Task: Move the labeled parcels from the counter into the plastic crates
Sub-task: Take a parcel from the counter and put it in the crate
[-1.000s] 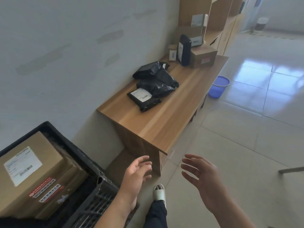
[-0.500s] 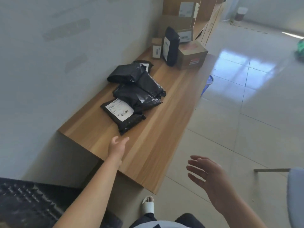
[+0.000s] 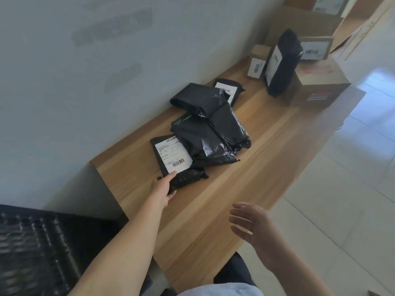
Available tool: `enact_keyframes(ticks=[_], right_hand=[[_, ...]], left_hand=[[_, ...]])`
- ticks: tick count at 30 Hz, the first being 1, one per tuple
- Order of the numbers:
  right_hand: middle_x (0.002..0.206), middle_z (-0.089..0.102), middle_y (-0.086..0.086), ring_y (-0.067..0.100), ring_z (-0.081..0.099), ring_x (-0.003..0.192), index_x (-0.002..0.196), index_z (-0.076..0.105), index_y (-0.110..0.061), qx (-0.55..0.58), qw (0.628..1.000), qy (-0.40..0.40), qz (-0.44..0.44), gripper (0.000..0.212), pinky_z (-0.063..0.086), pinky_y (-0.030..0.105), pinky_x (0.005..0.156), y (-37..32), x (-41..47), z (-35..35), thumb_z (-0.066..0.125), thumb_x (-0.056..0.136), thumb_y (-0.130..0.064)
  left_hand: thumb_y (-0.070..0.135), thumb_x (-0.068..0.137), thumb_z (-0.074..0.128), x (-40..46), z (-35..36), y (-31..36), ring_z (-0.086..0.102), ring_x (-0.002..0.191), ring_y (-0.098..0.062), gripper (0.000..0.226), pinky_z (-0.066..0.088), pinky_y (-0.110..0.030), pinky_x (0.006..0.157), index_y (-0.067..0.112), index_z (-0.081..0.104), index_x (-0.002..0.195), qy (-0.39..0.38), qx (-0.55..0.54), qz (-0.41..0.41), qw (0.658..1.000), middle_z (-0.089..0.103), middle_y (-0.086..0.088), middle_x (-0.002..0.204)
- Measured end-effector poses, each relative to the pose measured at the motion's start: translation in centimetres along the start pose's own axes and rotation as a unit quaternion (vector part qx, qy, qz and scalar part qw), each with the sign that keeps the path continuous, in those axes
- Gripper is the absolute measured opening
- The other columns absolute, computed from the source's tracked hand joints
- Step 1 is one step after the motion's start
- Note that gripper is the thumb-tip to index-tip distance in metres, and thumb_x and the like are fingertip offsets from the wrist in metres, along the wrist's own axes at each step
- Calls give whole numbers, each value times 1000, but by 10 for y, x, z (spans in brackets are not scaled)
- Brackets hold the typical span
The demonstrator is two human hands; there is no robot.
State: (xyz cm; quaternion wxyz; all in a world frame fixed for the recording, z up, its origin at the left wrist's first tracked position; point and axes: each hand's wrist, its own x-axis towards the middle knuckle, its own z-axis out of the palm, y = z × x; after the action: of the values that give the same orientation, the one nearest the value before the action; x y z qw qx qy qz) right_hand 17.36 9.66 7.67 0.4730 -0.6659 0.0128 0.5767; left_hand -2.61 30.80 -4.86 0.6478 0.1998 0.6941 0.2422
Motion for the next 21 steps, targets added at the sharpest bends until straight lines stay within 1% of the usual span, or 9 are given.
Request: enact_keyframes(ticks=[3,5,8,10,13,16,17,20,21], right_hand=[[101,79,16,30,76,96,105,78,-7,-52,998,-37,23,19,62,42,83,-31,45,2,61,102,-14],[104,79,14,30,75,99,107,78,-9,-79,994,-62,31,19,62,42,85,-49,74,5,61,103,-16],[107,78,13,29,75,101,110,76,-9,-106,988,-103,43,19,61,41,87,-70,107,11,62,102,-19],[108,77,14,29,74,102,112,74,-7,-116,985,-116,53,19,61,41,87,-78,122,15,63,102,-19],[109,76,15,31,73,103,114,72,-5,-127,982,-128,62,21,60,42,88,-83,133,22,63,102,-19],[109,77,15,32,74,104,114,72,-6,-146,976,-143,71,19,60,42,85,-81,130,27,64,102,-18],[109,77,15,32,74,104,114,72,-6,-151,975,-148,73,19,60,42,84,-79,127,28,64,102,-19],[110,77,15,32,73,105,114,72,-6,-164,971,-163,69,20,60,41,82,-69,115,33,65,102,-19],[111,76,15,32,73,105,114,72,-6,-168,969,-166,65,19,60,42,82,-66,110,35,64,102,-19]], left_hand=[[32,79,90,5,7,3,65,96,-16,56,54,-28,60,13,62,125,39,18,-1,999,70,-4,119],[32,79,89,7,9,3,65,91,-13,45,50,-27,62,17,68,116,51,31,-14,998,74,-1,112],[29,79,90,2,11,3,62,81,-9,25,44,-24,61,22,71,94,53,21,-60,997,75,4,93],[26,80,89,-5,11,3,61,76,-9,22,43,-23,59,22,70,91,54,12,-82,995,73,7,81],[24,81,88,-26,4,0,62,78,-10,22,45,-22,62,21,70,93,45,13,-90,995,72,4,87],[27,84,85,-55,-9,-11,65,93,-11,24,51,-24,80,21,67,99,45,24,-76,996,73,2,100],[27,86,84,-67,-16,-16,66,97,-11,27,52,-24,82,20,66,105,41,23,-71,996,74,2,103],[20,86,84,-100,-39,-34,74,97,-15,41,59,-25,72,14,64,122,27,10,-56,998,78,-2,109],[18,86,84,-111,-46,-40,74,99,-17,45,61,-27,73,13,62,125,24,10,-53,998,78,-4,111]])
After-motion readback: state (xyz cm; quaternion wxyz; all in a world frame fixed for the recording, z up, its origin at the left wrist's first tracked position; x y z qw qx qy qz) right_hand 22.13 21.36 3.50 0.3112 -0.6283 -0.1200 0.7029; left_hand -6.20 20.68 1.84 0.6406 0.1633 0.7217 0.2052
